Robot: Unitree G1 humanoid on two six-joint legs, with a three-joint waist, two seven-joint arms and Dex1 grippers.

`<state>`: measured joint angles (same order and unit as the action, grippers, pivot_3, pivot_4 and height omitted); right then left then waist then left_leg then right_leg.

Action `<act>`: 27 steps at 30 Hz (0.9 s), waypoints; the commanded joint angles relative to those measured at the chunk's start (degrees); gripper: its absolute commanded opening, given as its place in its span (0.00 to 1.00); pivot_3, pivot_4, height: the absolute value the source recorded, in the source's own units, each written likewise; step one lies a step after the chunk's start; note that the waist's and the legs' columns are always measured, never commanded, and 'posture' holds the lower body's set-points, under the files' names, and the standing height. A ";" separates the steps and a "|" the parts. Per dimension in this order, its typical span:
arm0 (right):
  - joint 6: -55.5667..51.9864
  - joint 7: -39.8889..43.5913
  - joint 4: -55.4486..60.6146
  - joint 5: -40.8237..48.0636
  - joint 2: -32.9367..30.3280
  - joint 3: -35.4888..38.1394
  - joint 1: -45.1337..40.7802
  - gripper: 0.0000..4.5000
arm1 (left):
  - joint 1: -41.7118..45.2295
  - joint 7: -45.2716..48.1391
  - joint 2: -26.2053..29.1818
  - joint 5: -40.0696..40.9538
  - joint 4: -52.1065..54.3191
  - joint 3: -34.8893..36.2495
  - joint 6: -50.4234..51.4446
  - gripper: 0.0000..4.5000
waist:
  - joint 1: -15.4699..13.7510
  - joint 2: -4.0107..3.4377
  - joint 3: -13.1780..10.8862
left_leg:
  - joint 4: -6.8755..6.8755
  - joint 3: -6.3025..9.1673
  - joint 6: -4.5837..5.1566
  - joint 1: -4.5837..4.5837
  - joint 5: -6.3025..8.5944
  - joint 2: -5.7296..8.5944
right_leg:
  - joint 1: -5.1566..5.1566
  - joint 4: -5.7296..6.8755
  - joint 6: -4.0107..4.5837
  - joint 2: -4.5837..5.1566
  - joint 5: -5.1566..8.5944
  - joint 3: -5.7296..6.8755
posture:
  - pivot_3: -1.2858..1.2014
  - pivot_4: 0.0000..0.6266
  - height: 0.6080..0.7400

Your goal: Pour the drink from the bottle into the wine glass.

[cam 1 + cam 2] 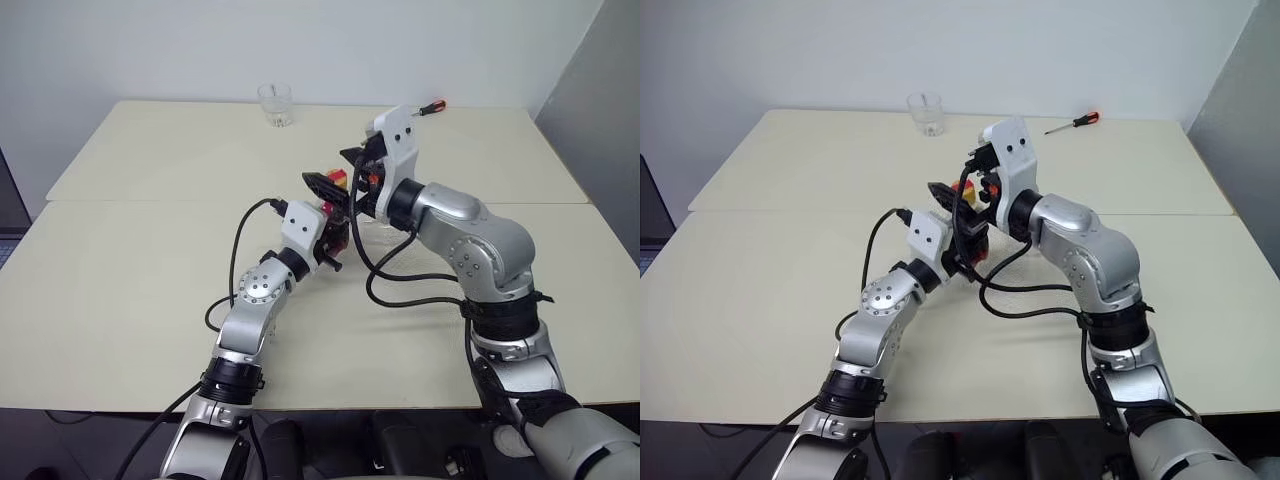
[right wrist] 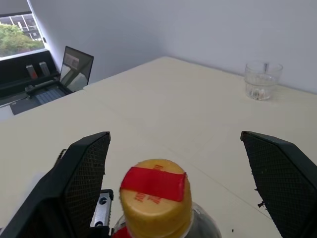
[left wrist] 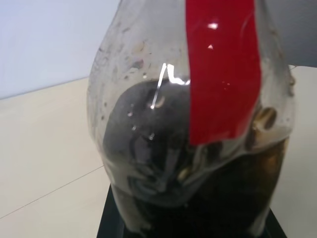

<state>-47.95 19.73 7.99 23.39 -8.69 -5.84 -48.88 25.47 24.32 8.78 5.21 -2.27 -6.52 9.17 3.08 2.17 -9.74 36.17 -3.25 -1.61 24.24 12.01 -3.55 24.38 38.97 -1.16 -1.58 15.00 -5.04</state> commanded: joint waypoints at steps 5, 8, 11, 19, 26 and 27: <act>2.08 -0.91 -1.15 -1.86 0.46 1.18 -2.44 1.00 | 0.89 -0.40 -0.18 0.06 2.80 0.32 -2.19 0.17 | 0.01 0.00 0.00 | 0.00 -0.02 0.00 0.00 0.00 0.00 | 0.00 0.00 0.01 0.01 0.00 0.01 | 0.52 0.24 1.00; 2.01 -0.69 -1.15 -2.23 0.35 1.39 -2.32 1.00 | 0.92 -0.44 -0.21 0.04 2.82 0.31 -2.16 0.17 | -0.01 0.00 0.00 | 0.00 0.00 0.00 0.00 0.00 0.00 | 0.00 0.00 0.01 0.00 -0.01 0.01 | 0.52 0.24 1.00; 1.68 -0.52 -0.55 -2.16 -0.37 1.89 -1.88 1.00 | 0.81 -0.42 -0.26 0.09 2.94 0.29 -2.11 0.17 | 0.00 0.00 0.00 | 0.00 -0.01 0.00 0.00 0.00 0.00 | 0.00 0.00 0.01 0.01 -0.01 0.01 | 0.52 0.24 1.00; 0.05 0.18 2.30 -1.08 -1.54 2.48 -0.56 1.00 | 1.02 -0.36 -0.45 0.16 2.46 0.16 -2.34 0.17 | -0.01 0.00 0.00 | 0.00 -0.01 0.00 0.00 0.00 0.00 | 0.00 0.00 0.01 0.01 -0.01 0.01 | 0.52 0.24 1.00; -2.12 0.74 5.48 -0.03 -2.56 2.35 1.23 1.00 | 0.81 -0.17 -0.39 0.21 2.23 0.11 -2.54 0.17 | 0.02 0.00 0.00 | 0.00 -0.02 0.00 -0.01 0.00 0.00 | 0.00 0.01 0.00 0.01 0.00 0.00 | 0.52 0.24 1.00; -2.32 0.78 5.76 0.09 -2.66 2.37 1.36 1.00 | 0.85 -0.19 -0.46 0.18 2.16 0.04 -2.55 0.17 | 0.02 0.00 0.00 | 0.00 0.00 0.00 -0.01 0.00 0.00 | 0.00 0.01 0.00 0.01 0.00 0.00 | 0.52 0.24 1.00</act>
<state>-50.18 20.37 11.26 22.77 -10.89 -5.30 -47.52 25.48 24.30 8.65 5.12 -2.29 -6.82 9.09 3.09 2.17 -9.74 36.17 -3.24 -1.61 24.23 12.01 -3.56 24.39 38.98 -1.16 -1.58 15.00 -5.04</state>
